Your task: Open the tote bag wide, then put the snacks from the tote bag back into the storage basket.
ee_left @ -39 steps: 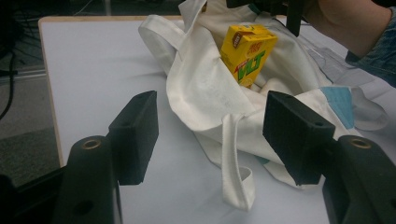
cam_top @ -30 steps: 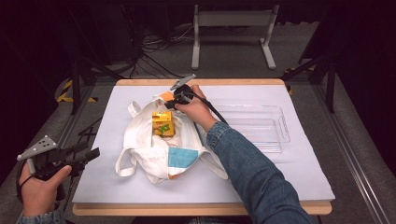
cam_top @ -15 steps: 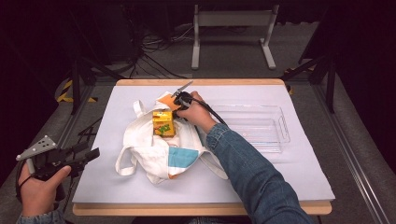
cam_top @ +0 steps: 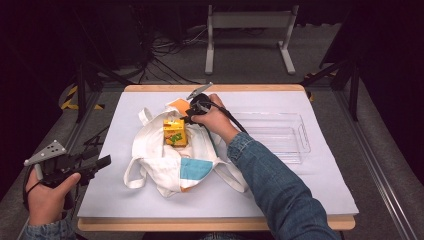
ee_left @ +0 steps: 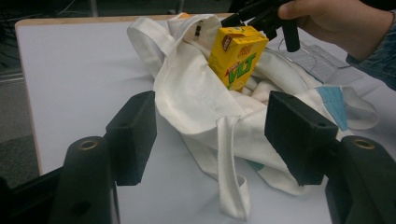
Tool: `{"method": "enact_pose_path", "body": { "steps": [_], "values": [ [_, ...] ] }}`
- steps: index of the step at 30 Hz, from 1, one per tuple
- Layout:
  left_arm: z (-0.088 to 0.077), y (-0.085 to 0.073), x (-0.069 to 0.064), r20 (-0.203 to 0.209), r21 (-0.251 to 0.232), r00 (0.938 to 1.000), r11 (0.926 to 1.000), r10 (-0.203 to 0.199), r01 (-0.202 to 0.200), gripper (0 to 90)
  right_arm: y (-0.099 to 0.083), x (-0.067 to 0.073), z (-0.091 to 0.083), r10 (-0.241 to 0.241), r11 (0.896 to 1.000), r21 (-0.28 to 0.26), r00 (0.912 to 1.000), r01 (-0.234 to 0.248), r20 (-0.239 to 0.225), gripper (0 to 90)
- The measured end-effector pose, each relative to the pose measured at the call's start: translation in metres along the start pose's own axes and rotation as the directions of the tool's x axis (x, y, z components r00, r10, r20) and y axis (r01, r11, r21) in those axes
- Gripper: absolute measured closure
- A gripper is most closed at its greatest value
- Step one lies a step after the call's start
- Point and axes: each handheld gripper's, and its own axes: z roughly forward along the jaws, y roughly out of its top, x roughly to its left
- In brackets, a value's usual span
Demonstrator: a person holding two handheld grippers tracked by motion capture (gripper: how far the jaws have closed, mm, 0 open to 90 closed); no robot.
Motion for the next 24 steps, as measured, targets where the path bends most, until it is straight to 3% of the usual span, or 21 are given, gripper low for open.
{"method": "enact_pose_path", "body": {
  "steps": [6, 9, 12, 19, 24],
  "values": [
    [0.008, 0.005, 0.000, 0.020, -0.003, 0.9998, 1.0000, 0.006, -0.006, 35.1, -0.001, 0.000, -0.017, 0.050, 0.990, -0.133, 0.9984, -0.053, -0.025, 48.7],
    [0.012, 0.008, 0.001, 0.027, 0.005, 0.9996, 0.9999, 0.011, -0.011, 35.1, 0.001, 0.003, -0.027, 0.039, 0.983, -0.178, 0.9990, -0.042, -0.021, 47.3],
    [0.016, 0.011, 0.000, 0.036, 0.000, 0.9992, 0.9999, 0.017, -0.017, 35.1, 0.003, 0.005, -0.035, 0.038, 0.971, -0.233, 0.9979, -0.049, -0.053, 46.2],
    [0.020, 0.014, -0.001, 0.046, 0.000, 0.9986, 0.9997, 0.025, -0.025, 34.9, 0.008, 0.013, -0.046, -0.009, 0.961, -0.276, 0.9944, -0.020, -0.105, 43.8],
    [0.019, 0.016, -0.001, 0.044, -0.006, 0.9985, 0.9995, 0.032, -0.032, 34.3, 0.010, 0.019, -0.048, -0.054, 0.955, -0.298, 0.9859, 0.004, -0.159, 40.1]
  ]
}}
